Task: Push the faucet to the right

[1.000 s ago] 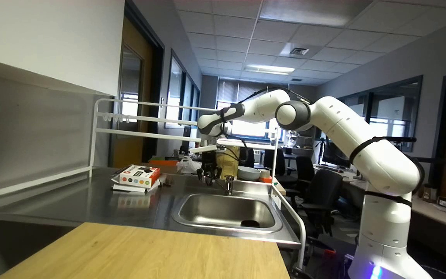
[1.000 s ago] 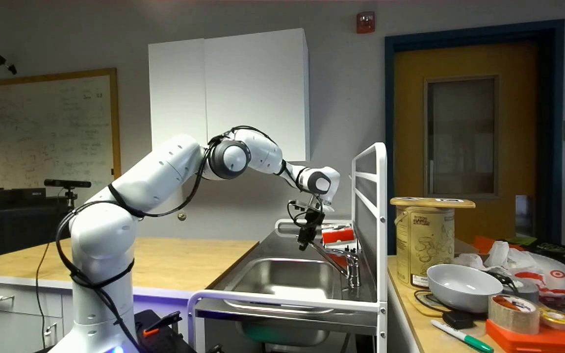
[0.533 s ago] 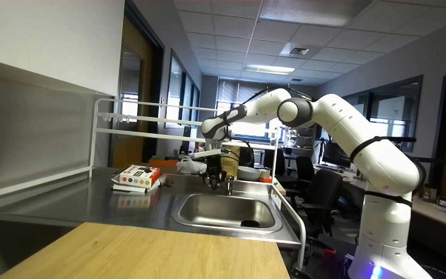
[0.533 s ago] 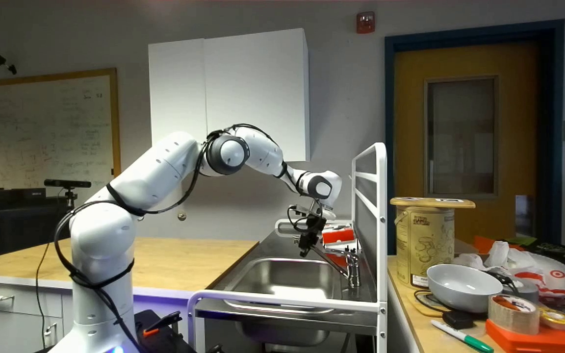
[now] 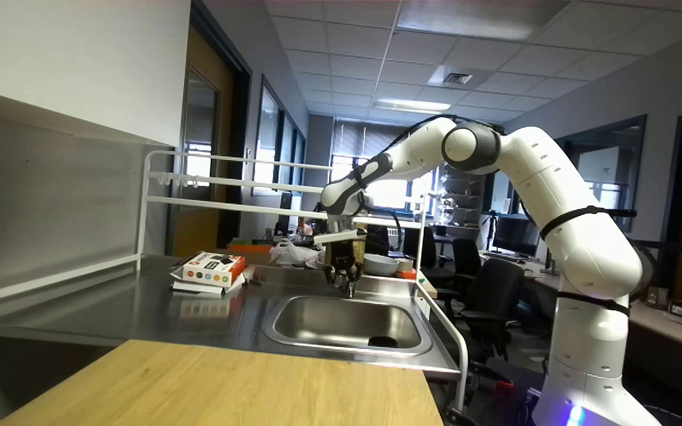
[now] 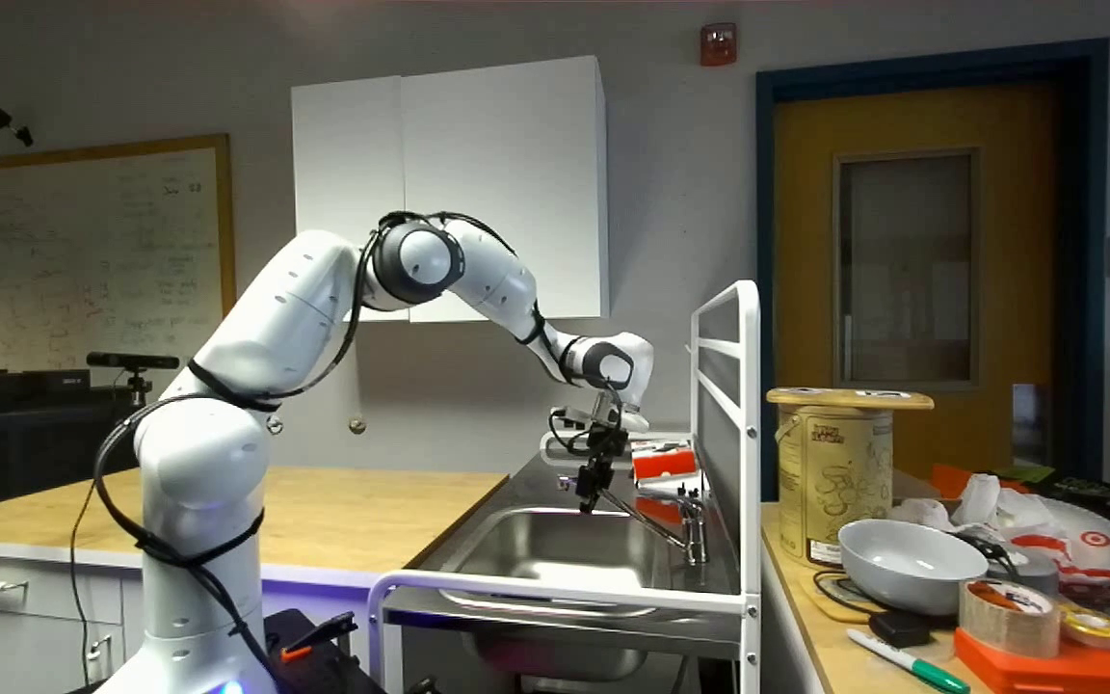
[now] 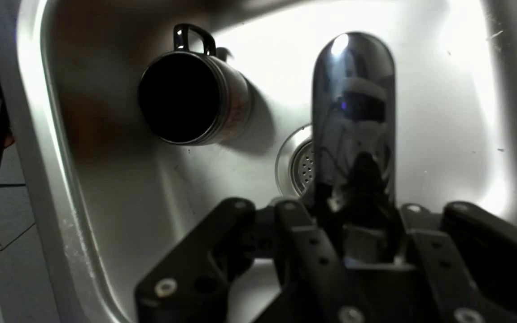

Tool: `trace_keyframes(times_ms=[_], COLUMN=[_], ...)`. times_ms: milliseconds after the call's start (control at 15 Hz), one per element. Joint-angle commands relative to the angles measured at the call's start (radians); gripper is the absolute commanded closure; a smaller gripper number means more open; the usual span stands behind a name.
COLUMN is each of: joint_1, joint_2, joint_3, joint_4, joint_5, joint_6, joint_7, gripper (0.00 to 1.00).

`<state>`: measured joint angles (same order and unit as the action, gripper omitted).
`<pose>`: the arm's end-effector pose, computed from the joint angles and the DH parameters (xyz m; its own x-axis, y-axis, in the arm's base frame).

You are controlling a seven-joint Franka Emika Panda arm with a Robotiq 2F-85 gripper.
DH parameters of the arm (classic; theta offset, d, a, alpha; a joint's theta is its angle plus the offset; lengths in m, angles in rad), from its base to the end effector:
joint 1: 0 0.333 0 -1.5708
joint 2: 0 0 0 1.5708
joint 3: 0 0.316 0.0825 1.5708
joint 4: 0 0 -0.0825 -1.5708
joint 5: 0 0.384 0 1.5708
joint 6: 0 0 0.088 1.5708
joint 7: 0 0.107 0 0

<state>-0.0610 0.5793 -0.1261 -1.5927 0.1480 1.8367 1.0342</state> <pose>0.6462 -0.1007 0.2755 0.2584 -0.9425 -0.2119 -0.9175 -0.3081 0.2516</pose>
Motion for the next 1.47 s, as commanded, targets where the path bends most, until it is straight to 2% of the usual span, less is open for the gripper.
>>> trace_keyframes(times_ms=[0, 333, 667, 733, 800, 867, 1133, 1400], joint_1=[0.016, 0.004, -0.022, -0.025, -0.026, -0.027, -0.021, -0.005], joint_2=[-0.158, -0.273, -0.335, -0.34, -0.346, -0.35, -0.374, -0.407], joint_3=[-0.016, -0.037, -0.063, -0.062, -0.061, -0.059, -0.052, -0.039], joint_4=[-0.241, -0.486, -0.611, -0.619, -0.627, -0.63, -0.646, -0.671], joint_5=[-0.035, -0.065, -0.09, -0.093, -0.094, -0.092, -0.099, -0.124], joint_6=[0.099, 0.221, 0.285, 0.285, 0.29, 0.287, 0.254, 0.207], joint_7=[-0.051, -0.092, -0.121, -0.136, -0.147, -0.155, -0.159, -0.151], gripper=[0.97, 0.97, 0.97, 0.65, 0.65, 0.6, 0.28, 0.01])
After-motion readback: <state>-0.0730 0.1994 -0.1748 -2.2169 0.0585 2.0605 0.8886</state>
